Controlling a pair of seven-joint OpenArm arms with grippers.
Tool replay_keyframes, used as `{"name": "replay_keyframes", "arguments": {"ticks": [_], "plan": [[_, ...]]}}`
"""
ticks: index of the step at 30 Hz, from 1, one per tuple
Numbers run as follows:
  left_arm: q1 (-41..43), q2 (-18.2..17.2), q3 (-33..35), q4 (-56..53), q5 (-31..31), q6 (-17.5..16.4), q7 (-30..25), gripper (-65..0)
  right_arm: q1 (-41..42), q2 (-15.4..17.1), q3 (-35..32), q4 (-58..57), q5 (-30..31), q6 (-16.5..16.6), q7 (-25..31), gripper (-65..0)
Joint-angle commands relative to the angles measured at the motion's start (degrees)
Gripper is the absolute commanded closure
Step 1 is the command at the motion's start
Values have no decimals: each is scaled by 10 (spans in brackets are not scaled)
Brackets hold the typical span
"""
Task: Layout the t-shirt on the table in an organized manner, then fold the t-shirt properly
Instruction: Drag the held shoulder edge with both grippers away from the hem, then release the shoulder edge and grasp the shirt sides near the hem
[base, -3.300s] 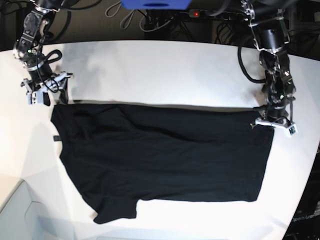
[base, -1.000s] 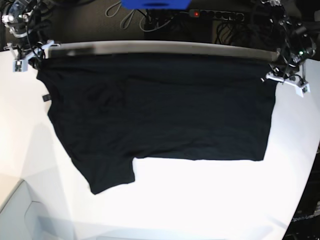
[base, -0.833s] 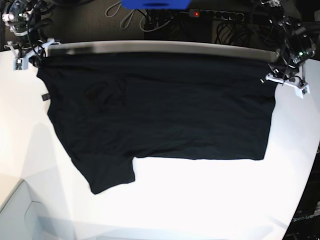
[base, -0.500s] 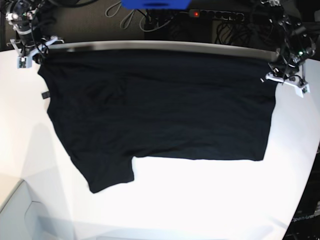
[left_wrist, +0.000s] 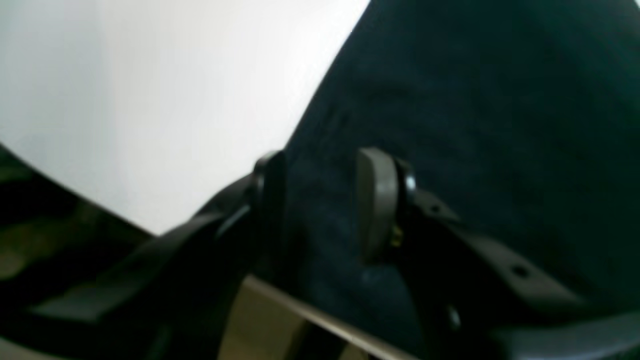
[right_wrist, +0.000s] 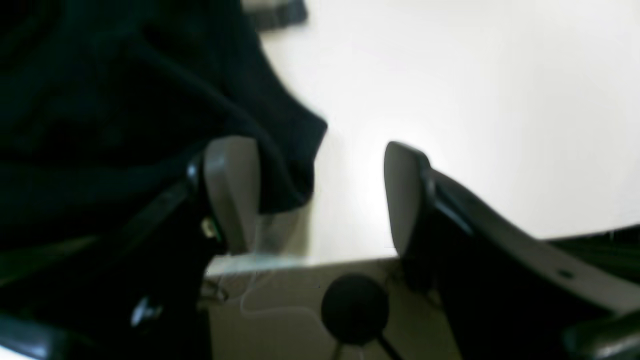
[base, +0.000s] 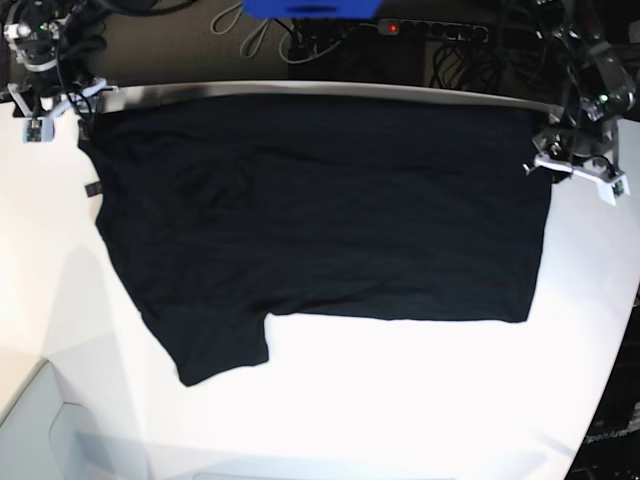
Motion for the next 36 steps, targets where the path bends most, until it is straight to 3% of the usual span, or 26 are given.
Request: {"name": "replay_keyframes", "arguments": {"ticks": [1,10,17,20,23,27,33,36], "plan": [[-1,-6,-3,16,1,2,-4,-233,0,2,20,21,17,-5,12,-398],[-39,-9,-4,22,2,2,-4,-233,58,-6,77,32,37,-5,8,-399],[-106,-10,-34,15,5,2,1,-233,87,4,30,28,27,-5,9,-400],[-133,-14,-32,15,5,2,1,-233,129,12,-30,21,-26,-5,6,-400],[-162,-22,-31,14,6,6,-1,-233,195,16,-93,-19,-119,-5,6,-397],[-190,-28,-32,-25,6,3,-7,-233,305,15,-126,-123,-215,-5,6,-396],[-206,-36,-32,-47,5,2,-7,-235,467,21,-126,-322,-284,-5,9,-400],[-212,-40,-33,-49,5,2,-7,-237,506,40,-130,-399,-292,-5,12,-402]]}}
